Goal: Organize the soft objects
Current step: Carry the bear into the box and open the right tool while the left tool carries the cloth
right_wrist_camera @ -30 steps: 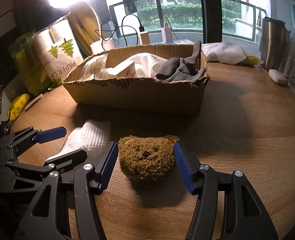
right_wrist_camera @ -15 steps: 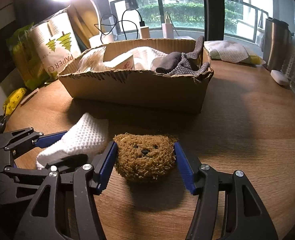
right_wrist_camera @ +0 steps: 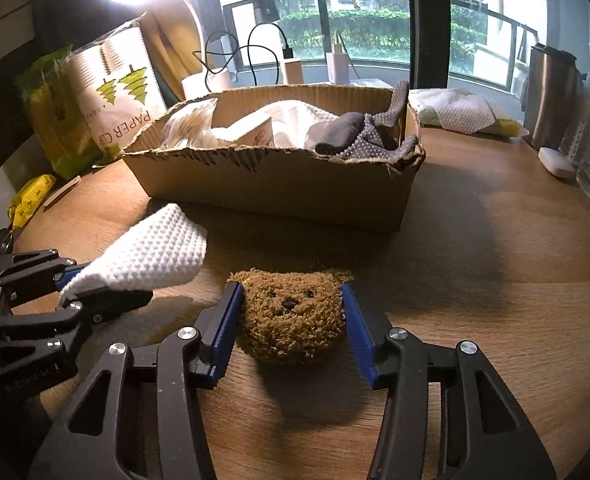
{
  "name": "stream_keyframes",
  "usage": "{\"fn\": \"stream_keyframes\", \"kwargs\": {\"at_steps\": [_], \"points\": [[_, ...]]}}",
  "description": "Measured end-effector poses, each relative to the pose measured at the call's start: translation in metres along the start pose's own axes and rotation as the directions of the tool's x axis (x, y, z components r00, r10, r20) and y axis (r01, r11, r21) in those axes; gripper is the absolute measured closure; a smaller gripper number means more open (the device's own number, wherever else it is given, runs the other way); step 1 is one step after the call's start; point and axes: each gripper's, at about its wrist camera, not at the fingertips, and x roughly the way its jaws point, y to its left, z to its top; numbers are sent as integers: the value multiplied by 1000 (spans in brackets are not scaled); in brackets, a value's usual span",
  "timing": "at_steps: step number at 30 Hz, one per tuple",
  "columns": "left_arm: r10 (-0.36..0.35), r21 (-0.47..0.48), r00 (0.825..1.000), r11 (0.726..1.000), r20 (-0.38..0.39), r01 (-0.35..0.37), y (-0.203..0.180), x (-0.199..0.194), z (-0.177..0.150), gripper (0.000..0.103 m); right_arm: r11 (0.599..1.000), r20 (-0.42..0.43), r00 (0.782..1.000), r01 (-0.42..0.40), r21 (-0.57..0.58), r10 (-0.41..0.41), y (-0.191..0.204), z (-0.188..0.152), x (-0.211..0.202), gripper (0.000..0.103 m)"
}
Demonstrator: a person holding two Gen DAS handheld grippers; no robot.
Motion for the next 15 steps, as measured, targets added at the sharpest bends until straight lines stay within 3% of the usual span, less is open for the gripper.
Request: {"fn": "stream_keyframes", "kwargs": {"at_steps": [15], "points": [[-14,-25,994,1000,107,17,23,-33,14,80,999,85,996,29,-47,-24,14,29,-29,52]]}}
